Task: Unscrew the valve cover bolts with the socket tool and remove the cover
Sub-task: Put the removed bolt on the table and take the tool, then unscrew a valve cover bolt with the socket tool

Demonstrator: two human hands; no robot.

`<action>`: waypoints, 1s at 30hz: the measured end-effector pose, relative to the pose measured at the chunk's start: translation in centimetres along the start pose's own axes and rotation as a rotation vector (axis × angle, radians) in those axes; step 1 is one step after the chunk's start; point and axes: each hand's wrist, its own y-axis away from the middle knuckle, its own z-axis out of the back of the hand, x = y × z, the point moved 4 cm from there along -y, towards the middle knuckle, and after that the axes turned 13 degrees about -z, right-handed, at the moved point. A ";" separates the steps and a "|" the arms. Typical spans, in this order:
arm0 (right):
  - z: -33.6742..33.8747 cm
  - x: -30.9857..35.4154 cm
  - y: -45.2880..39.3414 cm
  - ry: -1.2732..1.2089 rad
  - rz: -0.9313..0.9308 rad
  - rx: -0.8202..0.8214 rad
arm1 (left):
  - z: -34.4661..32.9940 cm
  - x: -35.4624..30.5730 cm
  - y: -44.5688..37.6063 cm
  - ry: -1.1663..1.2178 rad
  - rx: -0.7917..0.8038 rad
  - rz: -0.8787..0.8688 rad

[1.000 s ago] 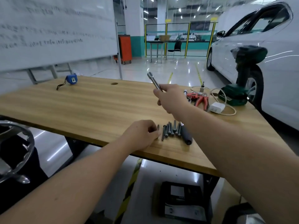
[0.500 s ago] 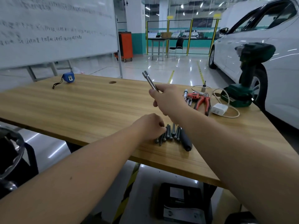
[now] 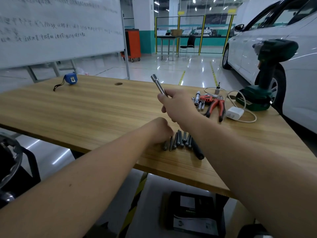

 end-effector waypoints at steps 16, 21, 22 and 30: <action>0.1 0.6 0.3 -0.141 -0.111 0.027 | 6.4 3.9 4.2 0.696 -0.526 -0.116; 0.0 1.0 0.5 -0.125 -0.093 0.015 | 3.7 3.3 6.1 0.296 -0.206 -0.295; 0.1 1.1 0.6 -0.120 -0.090 0.013 | 2.8 3.2 6.3 0.190 -0.138 -0.322; 0.0 0.9 1.1 -0.114 -0.077 0.020 | 1.4 3.4 7.2 -0.038 0.018 -0.362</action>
